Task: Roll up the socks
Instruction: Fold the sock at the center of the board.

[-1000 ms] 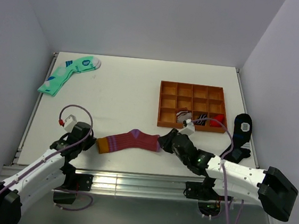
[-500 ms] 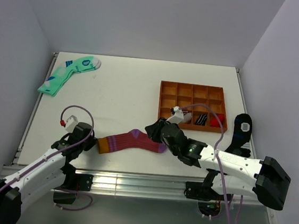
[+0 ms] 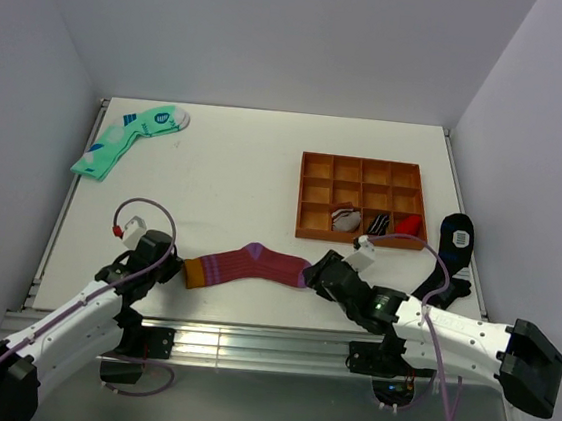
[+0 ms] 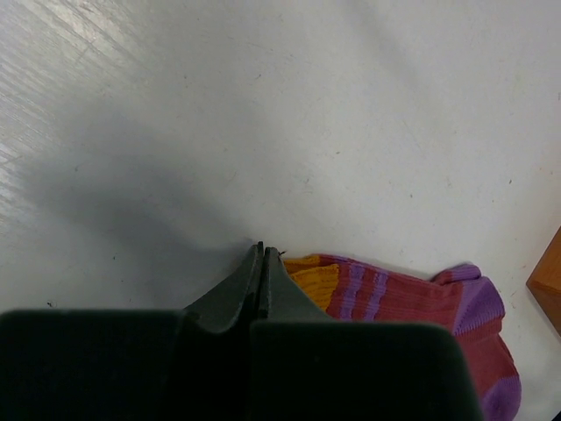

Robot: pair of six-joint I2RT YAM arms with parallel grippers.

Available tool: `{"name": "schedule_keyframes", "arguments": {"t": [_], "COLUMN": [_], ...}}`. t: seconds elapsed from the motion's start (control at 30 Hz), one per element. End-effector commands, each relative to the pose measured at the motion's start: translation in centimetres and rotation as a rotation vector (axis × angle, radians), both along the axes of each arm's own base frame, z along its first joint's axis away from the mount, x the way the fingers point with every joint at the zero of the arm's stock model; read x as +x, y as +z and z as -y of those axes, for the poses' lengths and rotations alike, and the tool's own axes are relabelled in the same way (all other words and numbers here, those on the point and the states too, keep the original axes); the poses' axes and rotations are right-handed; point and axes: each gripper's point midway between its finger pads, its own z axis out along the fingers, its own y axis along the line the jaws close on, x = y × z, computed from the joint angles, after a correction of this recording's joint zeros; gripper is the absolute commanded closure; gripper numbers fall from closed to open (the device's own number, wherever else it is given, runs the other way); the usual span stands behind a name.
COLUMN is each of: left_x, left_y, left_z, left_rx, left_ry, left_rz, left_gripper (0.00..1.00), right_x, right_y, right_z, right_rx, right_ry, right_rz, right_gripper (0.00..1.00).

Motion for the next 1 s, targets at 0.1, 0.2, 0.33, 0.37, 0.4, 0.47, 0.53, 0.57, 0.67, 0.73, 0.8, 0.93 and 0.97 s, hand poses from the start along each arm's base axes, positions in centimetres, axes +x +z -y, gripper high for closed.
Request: {"name": "schedule_keyframes", "arguments": {"t": [0.1,0.2,0.33,0.37,0.4,0.47,0.53,0.57,0.67,0.73,0.8,0.93,0.97], "left_x": [0.1,0.1,0.0,0.1,0.1,0.0,0.1,0.1,0.1,0.1,0.1,0.4,0.4], "left_y": [0.3,0.2,0.3,0.3,0.3,0.3,0.3,0.3,0.2,0.1,0.1,0.4,0.4], "left_z": [0.0,0.0,0.0,0.0,0.0,0.0,0.0,0.1,0.1,0.1,0.1,0.5,0.6], "left_rx": [-0.018,-0.012,-0.013,-0.014,-0.014,-0.012,-0.015,-0.016,-0.018,-0.018,-0.017,-0.032,-0.036], "left_ry": [0.018,0.018,0.015,0.017,0.017,0.015,0.014,0.013,0.013,0.014,0.015,0.006,0.008], "left_rz": [0.016,0.013,0.012,0.015,0.014,0.012,0.013,0.014,0.012,0.010,0.011,0.020,0.019], "left_gripper": [1.00,1.00,1.00,1.00,1.00,1.00,1.00,1.00,1.00,1.00,1.00,1.00,1.00], "right_x": [0.0,0.1,0.5,0.6,0.6,0.7,0.9,0.9,1.0,1.1,1.2,1.8,2.0], "right_y": [-1.8,-2.2,-2.7,-2.6,-2.7,-3.0,-3.2,-3.5,-3.8,-3.9,-3.9,-2.7,-2.3], "right_z": [0.6,0.3,-0.5,-0.6,-0.8,-1.1,-1.2,-1.1,-1.1,-1.3,-1.3,-1.0,-0.8], "right_rx": [0.046,0.060,0.075,0.077,0.078,0.085,0.088,0.078,0.088,0.098,0.098,0.090,0.083], "right_ry": [-0.084,-0.093,-0.093,-0.096,-0.095,-0.095,-0.105,-0.114,-0.128,-0.126,-0.129,-0.133,-0.134], "right_rz": [-0.032,-0.037,-0.038,-0.038,-0.038,-0.042,-0.048,-0.052,-0.053,-0.048,-0.040,0.012,0.026], "right_gripper": [0.40,0.39,0.39,0.39,0.39,0.39,0.40,0.40,0.42,0.48,0.55,0.68,0.72]}}
